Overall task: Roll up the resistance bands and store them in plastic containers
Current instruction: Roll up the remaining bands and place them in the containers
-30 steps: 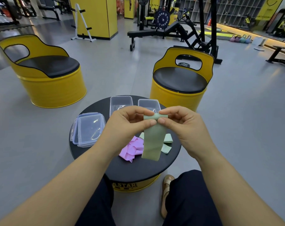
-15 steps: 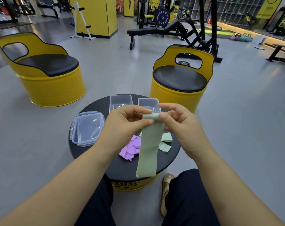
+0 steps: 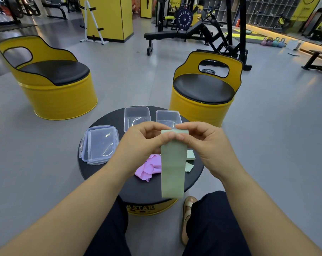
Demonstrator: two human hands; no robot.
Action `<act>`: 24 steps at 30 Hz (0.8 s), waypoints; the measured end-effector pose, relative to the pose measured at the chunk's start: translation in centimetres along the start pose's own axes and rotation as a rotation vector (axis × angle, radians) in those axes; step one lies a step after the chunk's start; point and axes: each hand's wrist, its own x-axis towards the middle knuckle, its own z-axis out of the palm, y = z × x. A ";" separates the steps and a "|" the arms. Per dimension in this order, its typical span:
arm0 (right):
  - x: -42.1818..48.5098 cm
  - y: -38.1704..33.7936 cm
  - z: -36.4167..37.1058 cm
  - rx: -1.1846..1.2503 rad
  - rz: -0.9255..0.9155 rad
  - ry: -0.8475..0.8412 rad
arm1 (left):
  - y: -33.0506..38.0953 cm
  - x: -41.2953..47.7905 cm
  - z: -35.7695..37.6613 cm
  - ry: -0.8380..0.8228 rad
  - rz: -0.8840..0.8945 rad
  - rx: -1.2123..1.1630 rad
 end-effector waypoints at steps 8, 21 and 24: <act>-0.1 0.5 -0.1 -0.037 -0.004 -0.047 | 0.0 0.0 -0.1 0.068 0.076 -0.072; 0.0 0.6 0.5 0.023 0.069 -0.038 | -0.2 -0.2 -0.3 0.028 0.121 -0.064; -0.1 0.6 0.5 0.045 0.072 -0.047 | -0.3 -0.3 -0.5 -0.044 0.071 -0.061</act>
